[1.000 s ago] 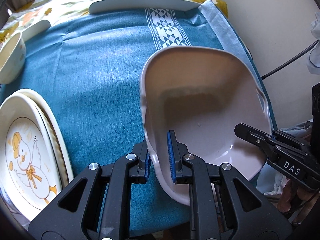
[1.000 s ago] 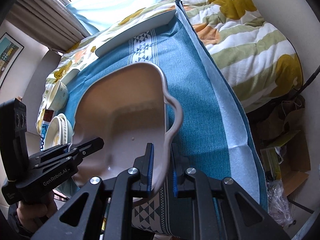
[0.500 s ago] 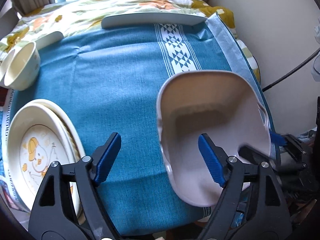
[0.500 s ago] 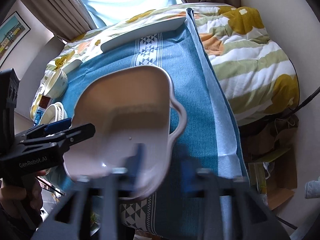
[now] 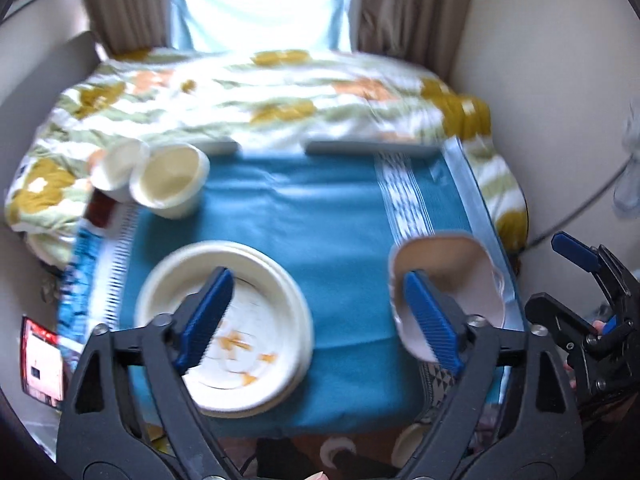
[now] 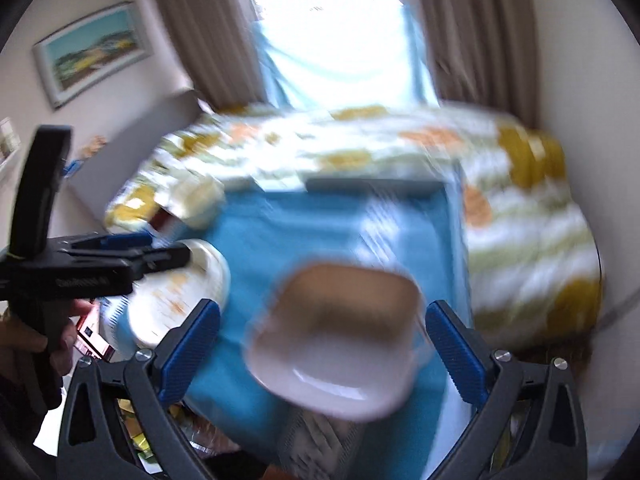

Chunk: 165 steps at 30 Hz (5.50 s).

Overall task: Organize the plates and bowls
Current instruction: 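Move the left tool to the rim of the cream bowl, then close the left tool on the cream bowl rim and lift it, then carry the cream bowl over the pink dish and lower it inside, then open the left tool to release the cream bowl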

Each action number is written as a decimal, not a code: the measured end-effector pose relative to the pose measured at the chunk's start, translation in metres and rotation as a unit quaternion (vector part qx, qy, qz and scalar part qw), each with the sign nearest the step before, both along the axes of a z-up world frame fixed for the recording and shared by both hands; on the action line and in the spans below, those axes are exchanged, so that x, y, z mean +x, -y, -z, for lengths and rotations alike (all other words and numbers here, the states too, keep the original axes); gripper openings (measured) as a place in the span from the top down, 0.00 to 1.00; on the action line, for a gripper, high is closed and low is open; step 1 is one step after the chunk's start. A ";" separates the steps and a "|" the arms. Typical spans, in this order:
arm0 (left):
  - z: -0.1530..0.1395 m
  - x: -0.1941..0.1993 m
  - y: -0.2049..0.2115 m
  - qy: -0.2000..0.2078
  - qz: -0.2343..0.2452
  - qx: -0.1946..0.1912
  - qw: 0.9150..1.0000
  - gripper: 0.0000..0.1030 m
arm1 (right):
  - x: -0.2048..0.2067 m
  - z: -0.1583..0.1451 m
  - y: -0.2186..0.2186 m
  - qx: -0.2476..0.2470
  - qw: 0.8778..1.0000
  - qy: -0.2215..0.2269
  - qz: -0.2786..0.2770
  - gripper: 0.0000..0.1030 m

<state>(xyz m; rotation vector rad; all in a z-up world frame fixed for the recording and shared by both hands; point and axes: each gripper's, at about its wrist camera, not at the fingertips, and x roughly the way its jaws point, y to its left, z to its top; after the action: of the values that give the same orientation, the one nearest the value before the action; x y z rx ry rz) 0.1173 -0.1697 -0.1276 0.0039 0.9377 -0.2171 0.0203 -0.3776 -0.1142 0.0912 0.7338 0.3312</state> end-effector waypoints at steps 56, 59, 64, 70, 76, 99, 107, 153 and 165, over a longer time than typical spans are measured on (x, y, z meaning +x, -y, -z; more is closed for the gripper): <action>0.097 0.222 -0.204 -0.135 -0.006 -0.101 0.986 0.82 | 0.281 0.096 -0.224 0.081 0.957 -0.279 0.008 0.86; 0.071 0.204 -0.192 -0.122 -0.007 -0.098 0.988 0.82 | 0.265 0.074 -0.212 0.093 0.959 -0.268 0.011 0.86; 0.031 0.163 -0.164 -0.104 -0.003 -0.099 0.990 0.82 | 0.227 0.037 -0.188 0.099 0.964 -0.248 0.015 0.86; 0.006 0.110 -0.101 -0.086 0.028 -0.102 0.991 0.82 | 0.165 0.005 -0.132 0.099 0.970 -0.219 0.035 0.86; 0.007 0.059 -0.022 -0.092 0.068 -0.110 0.987 0.82 | 0.106 -0.007 -0.063 0.081 0.972 -0.207 0.077 0.86; 0.128 0.047 0.124 -0.223 0.221 0.013 0.949 0.82 | 0.037 0.101 0.055 0.115 0.920 -0.294 0.235 0.86; 0.141 0.051 0.140 -0.213 0.247 0.067 0.943 0.82 | 0.039 0.120 0.058 0.108 0.911 -0.313 0.244 0.86; 0.127 0.052 0.147 -0.186 0.222 0.099 0.952 0.81 | 0.035 0.104 0.053 0.089 0.915 -0.331 0.213 0.83; 0.066 0.032 0.110 -0.156 0.189 0.053 0.968 0.81 | 0.022 0.041 0.047 0.094 0.944 -0.262 0.174 0.55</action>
<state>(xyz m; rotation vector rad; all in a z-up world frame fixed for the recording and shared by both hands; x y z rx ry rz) 0.1494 -0.2798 -0.1934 0.2564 1.2582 -0.5319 0.0424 -0.4250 -0.1552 0.5005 1.1921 0.0302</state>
